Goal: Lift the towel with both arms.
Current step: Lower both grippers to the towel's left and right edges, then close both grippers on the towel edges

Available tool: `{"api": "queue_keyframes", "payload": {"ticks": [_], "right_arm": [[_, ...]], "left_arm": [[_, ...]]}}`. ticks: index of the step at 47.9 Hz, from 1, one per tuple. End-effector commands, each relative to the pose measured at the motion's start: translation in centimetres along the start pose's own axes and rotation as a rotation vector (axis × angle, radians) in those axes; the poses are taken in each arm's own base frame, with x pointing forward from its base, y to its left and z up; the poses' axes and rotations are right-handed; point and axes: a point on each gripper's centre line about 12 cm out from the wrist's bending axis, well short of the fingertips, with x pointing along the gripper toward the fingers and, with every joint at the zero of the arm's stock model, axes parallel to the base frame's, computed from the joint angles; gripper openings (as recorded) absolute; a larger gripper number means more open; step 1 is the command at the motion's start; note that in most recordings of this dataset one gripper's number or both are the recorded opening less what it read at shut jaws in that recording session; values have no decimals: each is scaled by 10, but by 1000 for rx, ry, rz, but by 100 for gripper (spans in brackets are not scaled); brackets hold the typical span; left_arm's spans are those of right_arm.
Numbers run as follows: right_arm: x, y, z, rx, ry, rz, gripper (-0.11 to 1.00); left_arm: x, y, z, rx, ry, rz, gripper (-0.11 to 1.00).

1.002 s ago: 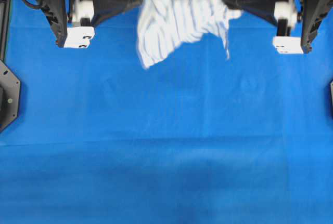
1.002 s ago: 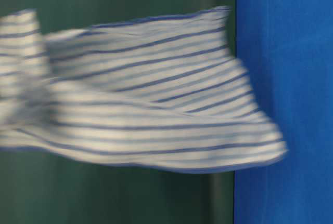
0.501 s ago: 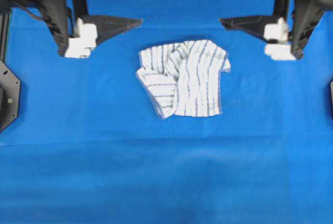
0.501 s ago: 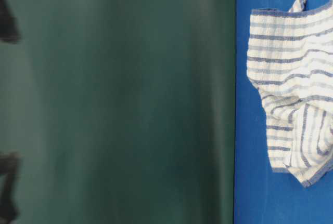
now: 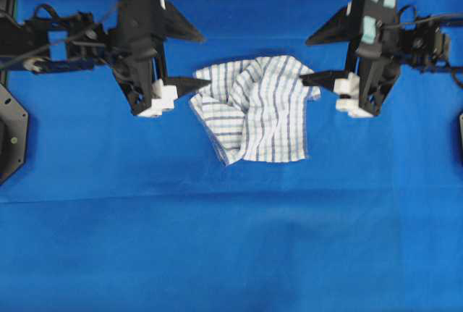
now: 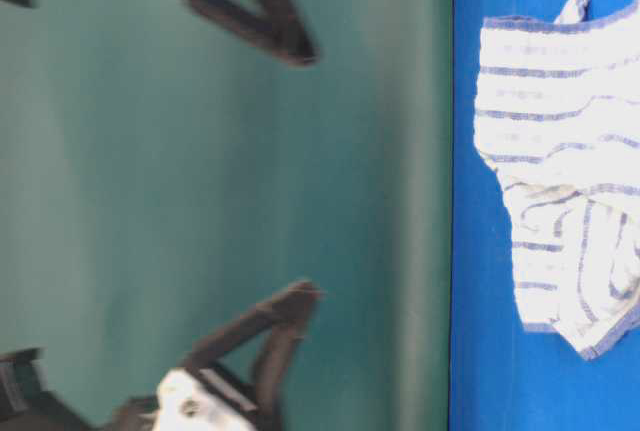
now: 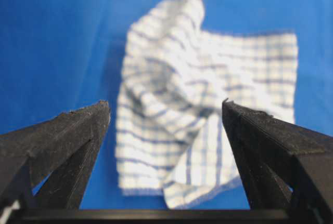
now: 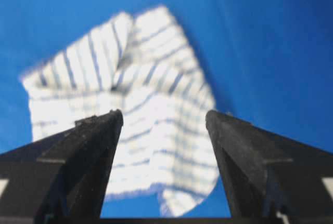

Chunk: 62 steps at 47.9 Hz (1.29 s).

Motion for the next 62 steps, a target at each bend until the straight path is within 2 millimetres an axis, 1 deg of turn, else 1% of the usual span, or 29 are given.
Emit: {"api": "queue_keyframes", "payload": {"ticks": [1,7,13,22,30,37,44,49,58,60,62], "right_arm": [[7,1,-8,19,-5,7,67],[21,5,-30,52,31,23,67],[31,18,-47,55,52,60,67],[50,31,-69,76,86,95,67],[64,41,-82,75,130,113,67],[72,48,-92,63,167,126,66],[81,55,-101,73,194,135,66],[86,55,-107,73,215,133,67],[93,56,-106,72,230,129,66],[95,57,-103,73,224,130,66],[96,57,-102,72,225,129,63]], "left_arm": [[11,-4,-13,3,13,-8,93],[30,-17,-39,18,54,-37,93],[45,-31,-59,34,92,-67,93],[65,-41,-84,48,126,-87,93],[76,-49,-101,56,165,-101,93],[81,-53,-113,62,195,-111,93],[87,-54,-123,65,221,-112,93],[89,-55,-124,65,224,-114,93],[89,-54,-124,66,231,-113,91],[89,-55,-125,67,236,-115,90],[89,-55,-125,67,242,-115,86]]}}
